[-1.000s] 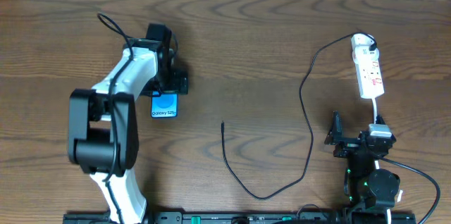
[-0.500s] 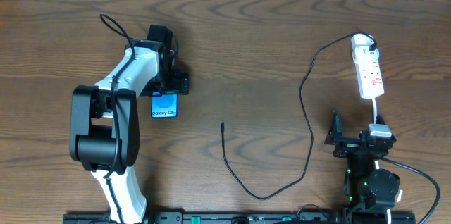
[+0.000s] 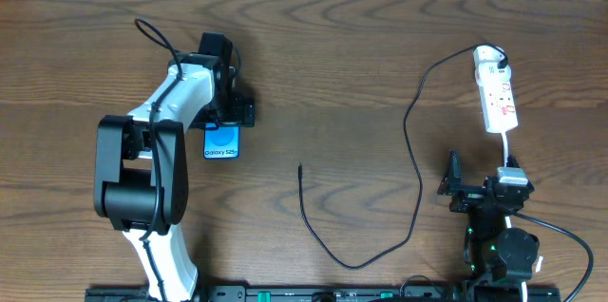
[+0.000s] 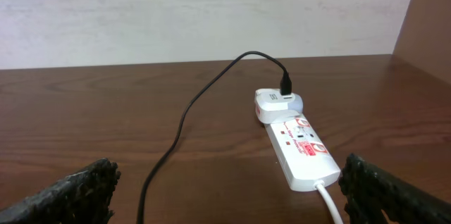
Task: Plug charger to phone and switch on socket
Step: 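Lower the open left gripper down around the phone's bottom edge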
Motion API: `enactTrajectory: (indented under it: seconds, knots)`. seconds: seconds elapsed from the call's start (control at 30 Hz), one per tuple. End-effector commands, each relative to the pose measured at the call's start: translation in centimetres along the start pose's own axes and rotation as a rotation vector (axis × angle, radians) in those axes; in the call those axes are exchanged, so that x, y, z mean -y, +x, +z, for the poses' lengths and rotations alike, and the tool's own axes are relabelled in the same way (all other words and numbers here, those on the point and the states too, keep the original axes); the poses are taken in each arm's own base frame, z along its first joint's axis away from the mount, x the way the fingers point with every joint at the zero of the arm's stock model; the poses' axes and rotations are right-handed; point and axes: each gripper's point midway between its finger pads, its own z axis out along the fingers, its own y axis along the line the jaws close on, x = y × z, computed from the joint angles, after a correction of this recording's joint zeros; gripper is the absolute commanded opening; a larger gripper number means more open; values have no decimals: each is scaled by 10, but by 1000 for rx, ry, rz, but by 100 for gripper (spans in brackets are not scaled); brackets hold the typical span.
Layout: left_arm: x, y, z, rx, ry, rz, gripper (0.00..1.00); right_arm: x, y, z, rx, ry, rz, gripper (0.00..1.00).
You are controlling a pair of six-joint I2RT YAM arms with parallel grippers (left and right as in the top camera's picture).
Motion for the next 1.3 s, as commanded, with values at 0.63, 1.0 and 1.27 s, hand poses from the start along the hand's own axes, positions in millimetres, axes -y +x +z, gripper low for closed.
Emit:
enactTrajectory:
  seconds: [0.63,1.0,1.27]
  knots:
    - [-10,-3,-2,14,-59,1,98,0,0,0,3,3,10,99]
    - [-10,-3,-1,14,-56,1,99,0,0,0,3,3,10,99]
    - [-10,0,0,6,-57,1,98,0,0,0,3,3,10,99]
